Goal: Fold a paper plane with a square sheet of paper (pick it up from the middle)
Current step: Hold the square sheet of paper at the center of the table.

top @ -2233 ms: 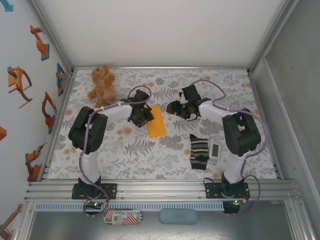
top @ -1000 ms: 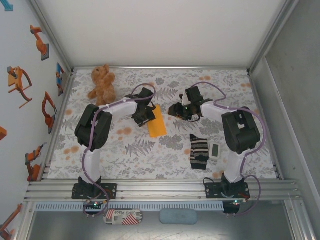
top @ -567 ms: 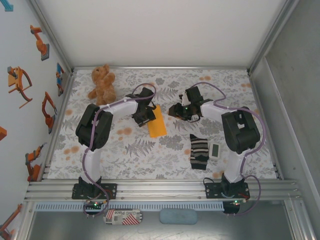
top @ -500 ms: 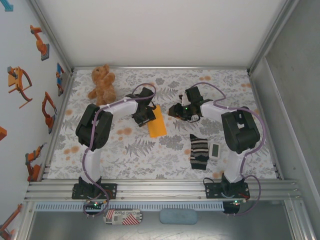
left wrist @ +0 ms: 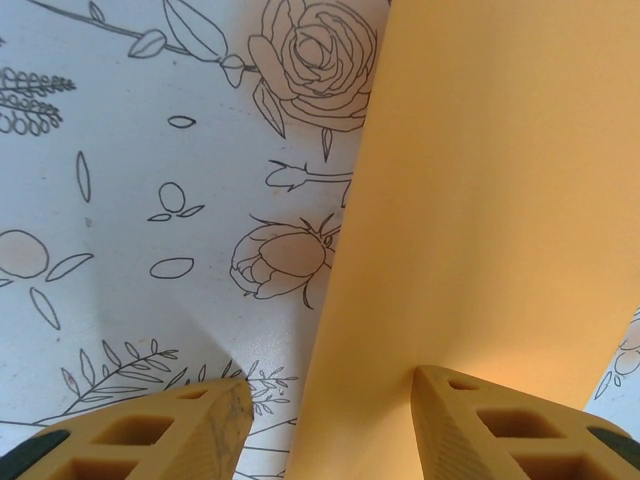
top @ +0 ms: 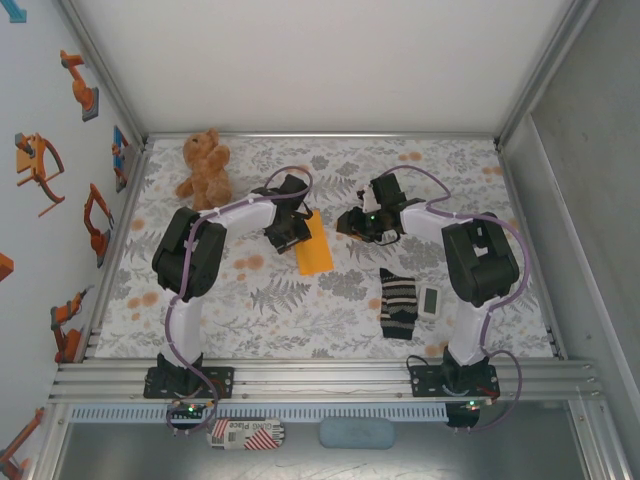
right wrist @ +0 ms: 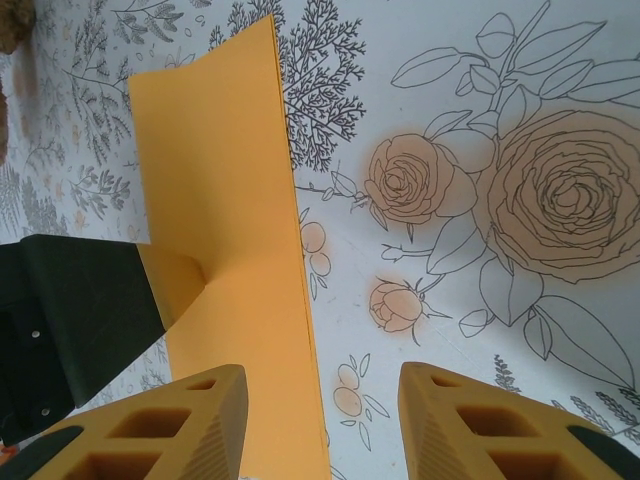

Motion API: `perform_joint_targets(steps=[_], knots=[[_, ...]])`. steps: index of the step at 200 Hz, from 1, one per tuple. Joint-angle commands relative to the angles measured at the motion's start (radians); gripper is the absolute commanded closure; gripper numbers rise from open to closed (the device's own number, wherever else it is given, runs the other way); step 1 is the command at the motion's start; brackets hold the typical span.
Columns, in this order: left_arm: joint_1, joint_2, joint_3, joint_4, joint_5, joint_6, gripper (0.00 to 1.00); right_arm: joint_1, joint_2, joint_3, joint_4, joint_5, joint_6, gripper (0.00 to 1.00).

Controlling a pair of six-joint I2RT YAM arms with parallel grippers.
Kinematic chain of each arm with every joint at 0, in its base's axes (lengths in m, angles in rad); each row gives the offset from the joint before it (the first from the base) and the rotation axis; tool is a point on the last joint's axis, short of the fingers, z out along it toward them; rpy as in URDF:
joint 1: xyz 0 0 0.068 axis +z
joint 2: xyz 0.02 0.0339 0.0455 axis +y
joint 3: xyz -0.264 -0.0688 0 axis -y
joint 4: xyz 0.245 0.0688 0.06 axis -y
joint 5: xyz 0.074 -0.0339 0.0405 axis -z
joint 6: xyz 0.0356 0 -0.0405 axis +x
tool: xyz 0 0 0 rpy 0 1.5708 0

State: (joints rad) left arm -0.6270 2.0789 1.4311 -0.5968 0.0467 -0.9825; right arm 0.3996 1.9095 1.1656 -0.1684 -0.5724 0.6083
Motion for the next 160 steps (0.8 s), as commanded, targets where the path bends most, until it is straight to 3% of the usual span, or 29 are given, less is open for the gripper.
perform_joint_targets(steps=[1,73,133,160], knots=[[-0.014,0.258,-0.109,-0.034,0.024,-0.002,0.5,0.0,0.019,0.021,-0.008,-0.022,-0.012,0.57],[-0.012,0.269,-0.109,-0.045,0.022,-0.017,0.5,0.014,0.035,0.03,0.001,-0.064,-0.012,0.58],[-0.01,0.275,-0.106,-0.046,0.03,-0.012,0.5,0.06,0.082,0.067,0.02,-0.16,-0.015,0.8],[-0.011,0.276,-0.108,-0.046,0.029,-0.011,0.5,0.089,0.118,0.123,-0.066,-0.121,-0.059,0.94]])
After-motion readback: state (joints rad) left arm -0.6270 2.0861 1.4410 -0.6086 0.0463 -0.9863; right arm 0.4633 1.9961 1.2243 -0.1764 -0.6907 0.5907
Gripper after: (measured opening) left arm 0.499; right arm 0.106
